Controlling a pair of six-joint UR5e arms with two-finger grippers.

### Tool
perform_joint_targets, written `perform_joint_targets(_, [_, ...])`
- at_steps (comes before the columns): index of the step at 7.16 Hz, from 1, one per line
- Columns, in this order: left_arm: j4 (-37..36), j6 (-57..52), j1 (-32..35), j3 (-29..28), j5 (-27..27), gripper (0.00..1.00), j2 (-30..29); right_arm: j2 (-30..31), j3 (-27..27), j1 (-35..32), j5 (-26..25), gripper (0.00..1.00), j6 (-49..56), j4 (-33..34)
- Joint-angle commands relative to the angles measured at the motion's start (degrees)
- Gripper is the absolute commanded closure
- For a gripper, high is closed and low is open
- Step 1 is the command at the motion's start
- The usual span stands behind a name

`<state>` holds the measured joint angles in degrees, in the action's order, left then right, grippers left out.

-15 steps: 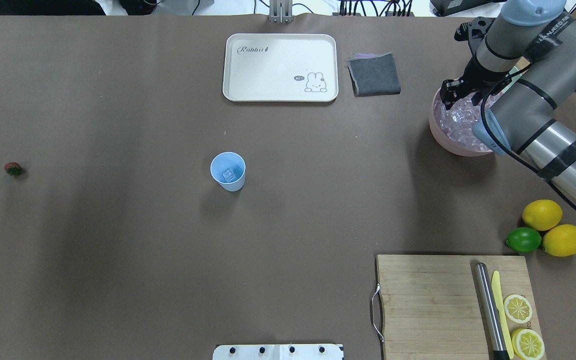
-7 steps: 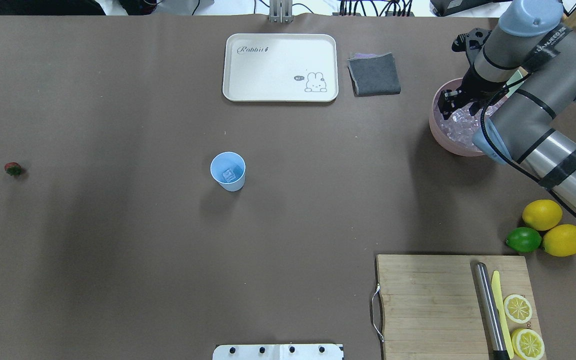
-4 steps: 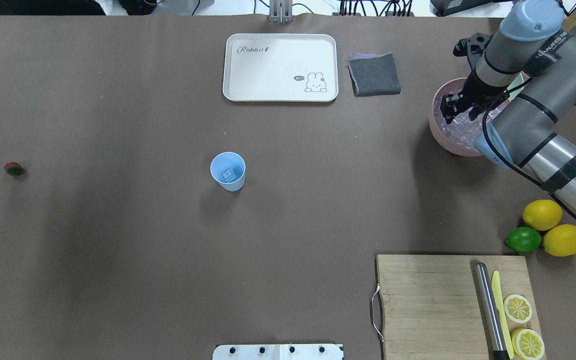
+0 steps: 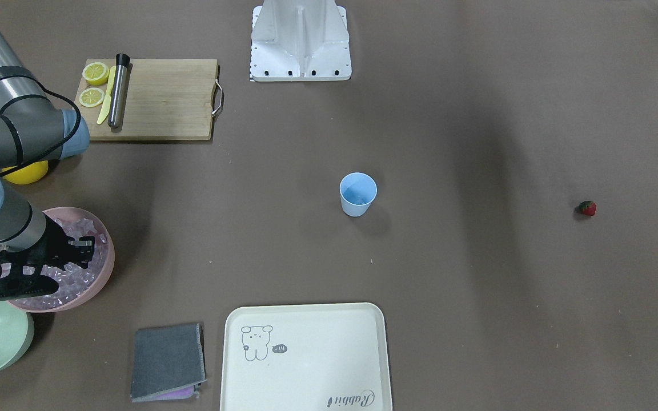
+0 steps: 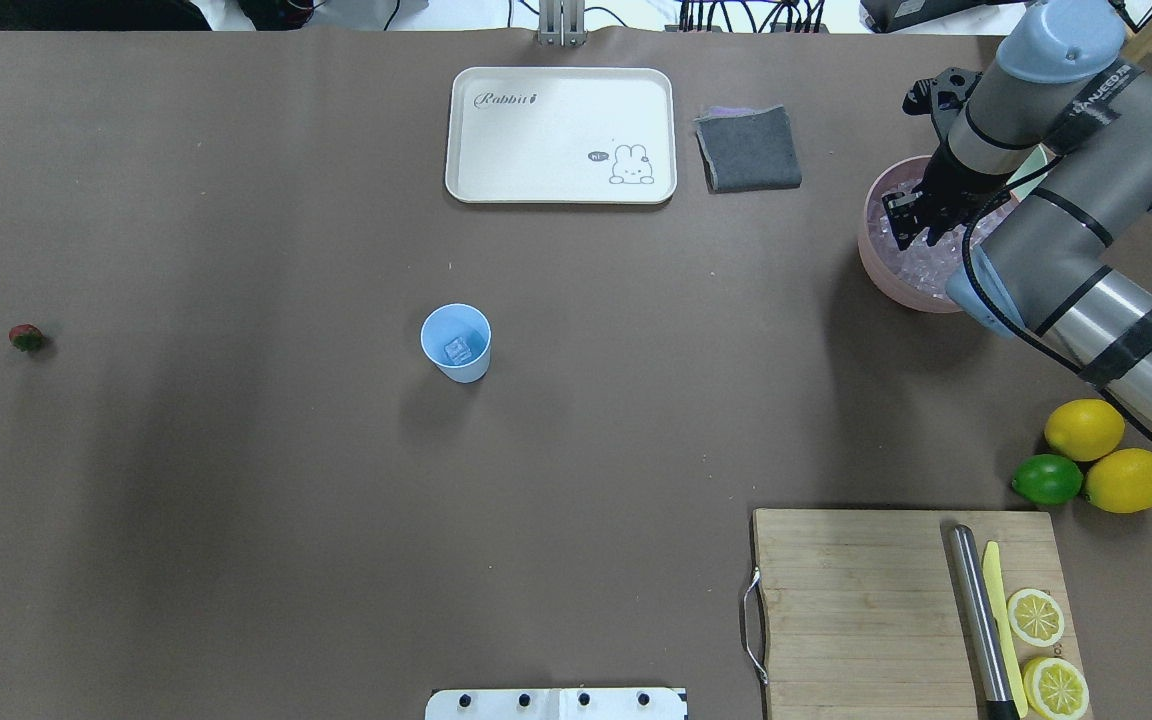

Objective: Put ice and strawberries in cup
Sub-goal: 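Lower the right gripper into the ice and grasp more cubes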

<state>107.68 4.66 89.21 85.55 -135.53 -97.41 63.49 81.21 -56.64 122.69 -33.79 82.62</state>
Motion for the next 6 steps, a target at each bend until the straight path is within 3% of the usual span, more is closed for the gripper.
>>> perform_joint_targets(1, [-0.2, 0.0, 0.0, 0.0, 0.1, 0.02, -0.4, -0.3, 3.7, -2.1, 2.7, 1.00, 0.5, 5.0])
perform_joint_targets(3, [-0.1, 0.0, 0.0, -0.5, 0.0, 0.02, -0.9, -0.5, 13.1, -3.3, 2.8, 1.00, 5.5, 18.6])
perform_joint_targets(4, [-0.2, 0.0, 0.0, -0.6, 0.0, 0.02, -0.9, -0.8, 17.2, -4.2, 2.8, 1.00, 6.4, 22.2])
perform_joint_targets(5, [-0.2, 0.0, 0.0, -0.6, 0.0, 0.02, -0.9, -2.7, 18.5, -4.5, 3.9, 1.00, 5.8, 22.1])
perform_joint_targets(6, [-0.1, 0.0, 0.0, -1.1, 0.0, 0.02, -0.9, -4.4, 18.6, -4.4, 9.4, 1.00, 2.5, 20.9])
